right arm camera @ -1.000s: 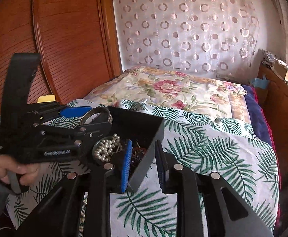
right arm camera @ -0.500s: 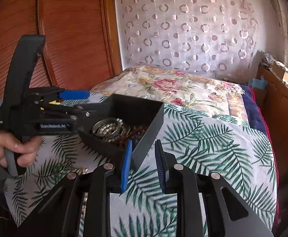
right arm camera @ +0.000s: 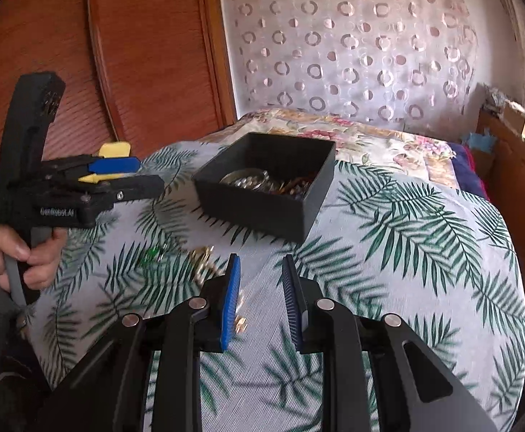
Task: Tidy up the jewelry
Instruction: 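Grasp the green pendant with left while right grasps the gold pearl necklace, then carry the green pendant into the box with left while right drops the gold necklace in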
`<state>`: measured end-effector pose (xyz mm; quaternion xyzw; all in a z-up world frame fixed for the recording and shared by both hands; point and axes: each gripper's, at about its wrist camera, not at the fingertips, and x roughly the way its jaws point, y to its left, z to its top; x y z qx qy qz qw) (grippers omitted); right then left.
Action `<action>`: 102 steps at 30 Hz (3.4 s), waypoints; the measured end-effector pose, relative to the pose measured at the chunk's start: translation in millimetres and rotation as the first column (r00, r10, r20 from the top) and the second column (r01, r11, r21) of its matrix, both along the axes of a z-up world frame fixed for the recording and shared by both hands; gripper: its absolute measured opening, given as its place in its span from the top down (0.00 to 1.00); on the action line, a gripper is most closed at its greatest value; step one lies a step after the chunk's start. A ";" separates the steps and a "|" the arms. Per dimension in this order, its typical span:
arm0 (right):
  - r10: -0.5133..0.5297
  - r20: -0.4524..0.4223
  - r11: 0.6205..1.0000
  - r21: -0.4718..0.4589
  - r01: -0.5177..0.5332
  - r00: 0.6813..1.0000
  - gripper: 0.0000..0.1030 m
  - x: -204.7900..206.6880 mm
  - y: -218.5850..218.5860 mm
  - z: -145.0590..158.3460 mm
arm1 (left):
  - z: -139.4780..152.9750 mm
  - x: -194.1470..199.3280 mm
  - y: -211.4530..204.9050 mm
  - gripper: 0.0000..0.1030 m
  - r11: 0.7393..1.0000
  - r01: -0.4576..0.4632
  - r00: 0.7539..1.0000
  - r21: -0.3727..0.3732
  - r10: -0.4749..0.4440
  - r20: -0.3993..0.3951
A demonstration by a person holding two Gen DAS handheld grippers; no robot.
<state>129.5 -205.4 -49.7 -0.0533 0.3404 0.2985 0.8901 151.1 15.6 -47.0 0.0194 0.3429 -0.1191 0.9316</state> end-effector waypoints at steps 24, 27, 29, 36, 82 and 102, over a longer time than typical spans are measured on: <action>0.014 -0.052 0.998 -0.053 -0.017 0.999 0.63 -42.1 12.4 -33.3 | -50.7 -18.5 -7.5 0.75 0.998 0.050 0.987 0.028 -0.046 -0.151; 0.012 -0.053 0.999 -0.049 -0.015 0.998 0.63 -41.8 11.3 -32.9 | -55.2 -16.5 -8.7 0.79 0.998 0.049 0.987 0.048 -0.041 -0.158; 0.012 -0.052 0.999 -0.050 -0.014 0.999 0.63 -42.1 11.4 -32.7 | -57.2 -16.0 -6.1 0.83 0.998 0.049 0.986 0.028 -0.044 -0.159; 0.018 -0.058 0.998 -0.053 -0.021 0.998 0.63 -38.4 10.9 -31.3 | -54.8 -24.4 -6.2 0.95 0.997 0.077 0.985 -0.002 -0.076 -0.156; 0.112 0.008 0.989 -0.101 -0.111 0.994 0.89 50.9 68.0 25.1 | 37.6 -39.0 28.7 0.95 0.998 0.018 0.997 -0.063 -0.013 0.071; 0.075 0.064 0.996 -0.054 -0.072 0.995 0.89 112.4 39.4 37.6 | 61.8 41.4 -14.0 0.95 0.996 0.077 0.992 -0.034 -0.074 0.098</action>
